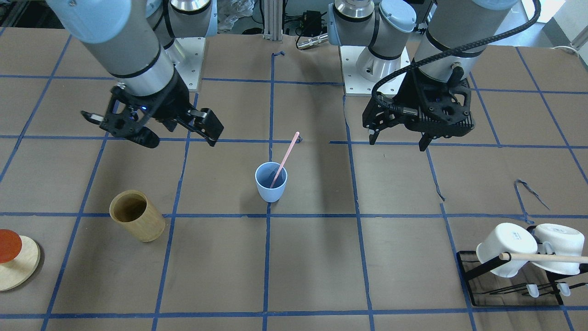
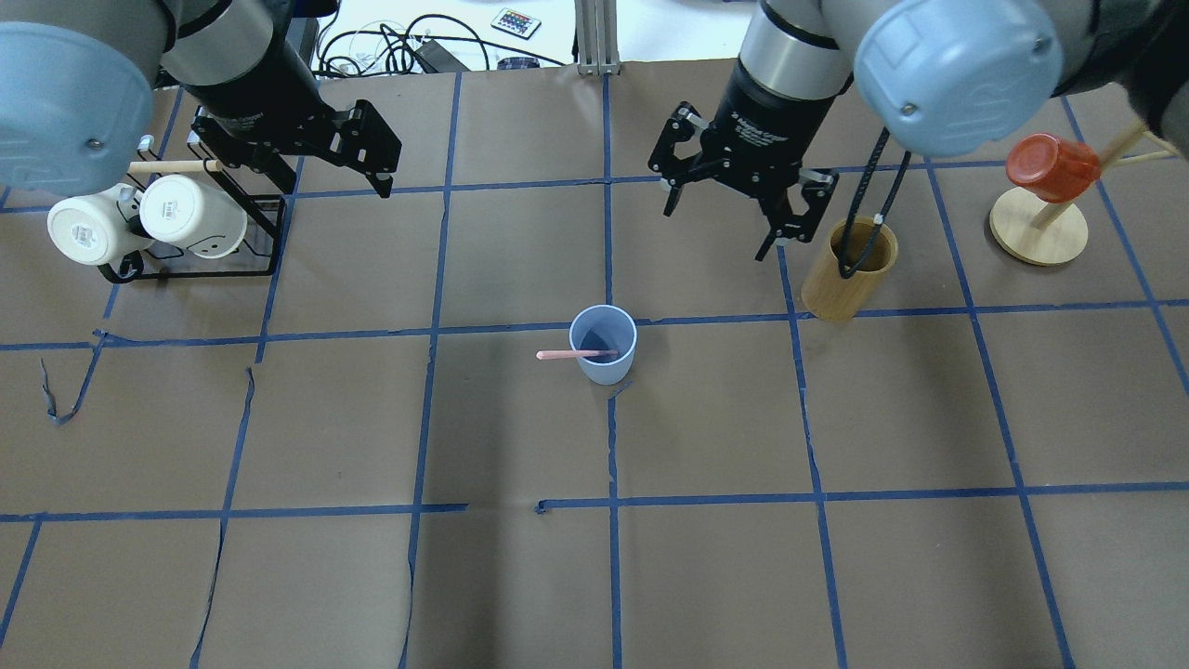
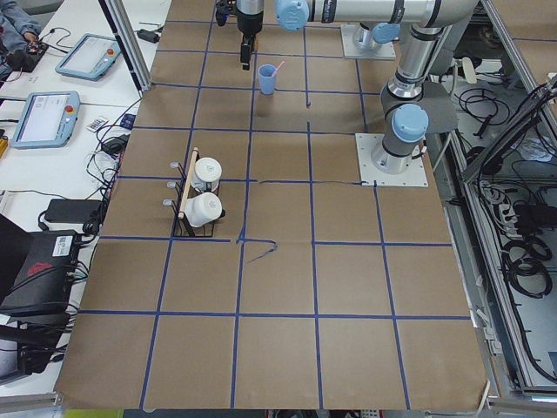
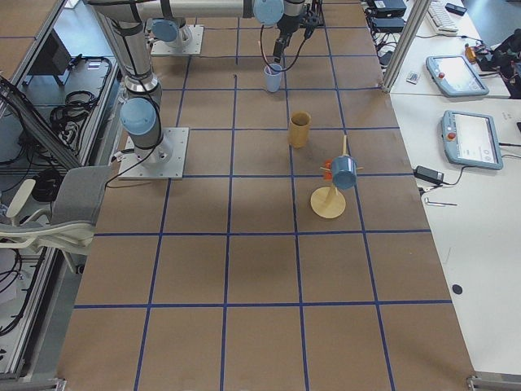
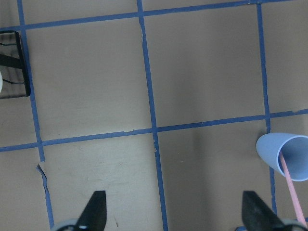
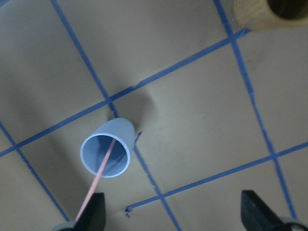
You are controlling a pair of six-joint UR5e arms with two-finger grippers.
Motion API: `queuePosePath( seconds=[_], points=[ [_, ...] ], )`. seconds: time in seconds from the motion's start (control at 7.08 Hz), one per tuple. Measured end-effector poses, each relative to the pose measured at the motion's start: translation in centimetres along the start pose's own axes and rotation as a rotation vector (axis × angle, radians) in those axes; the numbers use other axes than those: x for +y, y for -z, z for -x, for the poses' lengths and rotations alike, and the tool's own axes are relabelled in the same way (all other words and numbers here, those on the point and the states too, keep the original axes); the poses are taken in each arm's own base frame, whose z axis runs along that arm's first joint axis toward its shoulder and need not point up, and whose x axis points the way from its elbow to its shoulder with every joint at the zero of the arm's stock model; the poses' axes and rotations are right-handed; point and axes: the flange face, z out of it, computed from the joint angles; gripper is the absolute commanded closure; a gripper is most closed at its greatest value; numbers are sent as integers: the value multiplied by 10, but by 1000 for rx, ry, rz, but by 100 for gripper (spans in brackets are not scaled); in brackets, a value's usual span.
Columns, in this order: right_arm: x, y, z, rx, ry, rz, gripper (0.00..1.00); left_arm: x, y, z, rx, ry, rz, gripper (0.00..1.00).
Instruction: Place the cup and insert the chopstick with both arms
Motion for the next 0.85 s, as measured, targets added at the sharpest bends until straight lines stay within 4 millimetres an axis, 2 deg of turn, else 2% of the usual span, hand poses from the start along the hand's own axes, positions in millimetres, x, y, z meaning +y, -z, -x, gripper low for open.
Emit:
queuePosePath(
  seconds=[0.28, 0.85],
  points=[
    [6, 15, -27, 55, 136, 3, 0, -1, -1, 0, 0, 0, 1, 0],
    [22, 26, -45, 138, 374, 40, 0, -3, -3, 0, 0, -1, -1, 0]
  ],
)
